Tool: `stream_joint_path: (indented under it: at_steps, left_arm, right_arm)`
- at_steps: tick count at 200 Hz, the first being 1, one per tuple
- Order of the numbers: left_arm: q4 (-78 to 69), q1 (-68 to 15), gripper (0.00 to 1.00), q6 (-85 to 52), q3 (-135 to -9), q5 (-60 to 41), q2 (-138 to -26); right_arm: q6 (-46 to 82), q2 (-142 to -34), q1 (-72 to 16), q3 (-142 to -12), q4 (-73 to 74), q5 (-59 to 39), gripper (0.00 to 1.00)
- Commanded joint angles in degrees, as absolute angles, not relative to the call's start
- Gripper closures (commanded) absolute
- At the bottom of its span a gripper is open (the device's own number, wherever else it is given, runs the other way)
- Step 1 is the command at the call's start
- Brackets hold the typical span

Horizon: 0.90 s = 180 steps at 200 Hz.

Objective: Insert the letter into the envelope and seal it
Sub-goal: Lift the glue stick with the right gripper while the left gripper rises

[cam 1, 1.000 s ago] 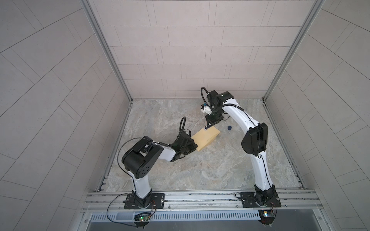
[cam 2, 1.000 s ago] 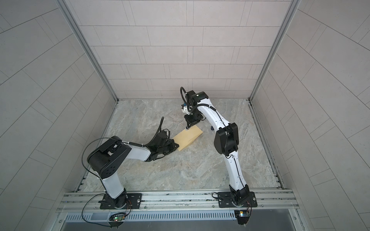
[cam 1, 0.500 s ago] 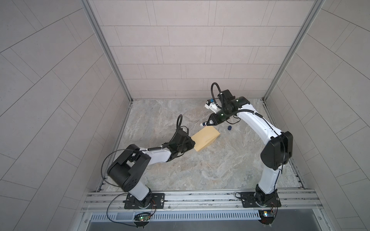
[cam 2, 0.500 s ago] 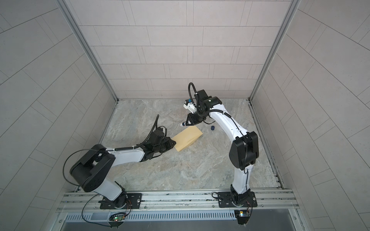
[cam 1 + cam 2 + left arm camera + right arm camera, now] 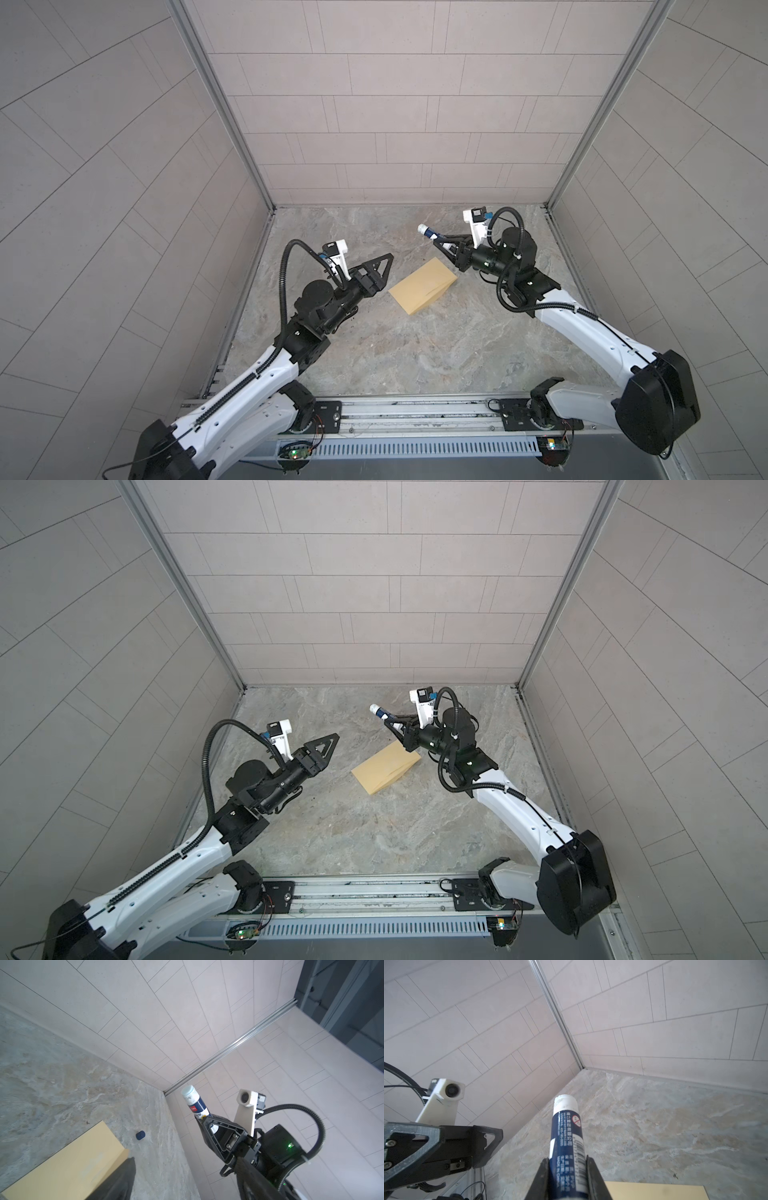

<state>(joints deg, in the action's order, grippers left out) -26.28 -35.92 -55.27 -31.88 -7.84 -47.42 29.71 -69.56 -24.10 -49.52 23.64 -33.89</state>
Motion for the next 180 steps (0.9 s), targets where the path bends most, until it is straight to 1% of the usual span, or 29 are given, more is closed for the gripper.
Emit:
stream_joint_path:
  at_steps: [1, 33, 71, 180]
  left_arm:
    - [-34.8, -36.2, 0.18, -58.8, -31.3, -10.6, -47.7]
    - [-44.8, -36.2, 0.16, -63.2, -31.4, -14.8, -51.9]
    - [-53.5, -36.9, 0.14, -64.0, -31.3, -17.4, -55.7]
    - [-53.0, -38.8, 0.14, -59.2, -33.4, -16.0, -57.7]
  right_arm:
    - [35.4, -66.4, -26.6, -46.7, 42.4, -29.1, 1.0]
    - [34.9, -64.7, -30.1, -44.0, 46.1, -25.6, 1.0]
    - [35.0, -64.5, -32.8, -43.4, 46.7, -24.8, 1.0]
    - [34.8, -67.2, -39.6, -43.8, 48.0, -21.4, 1.0]
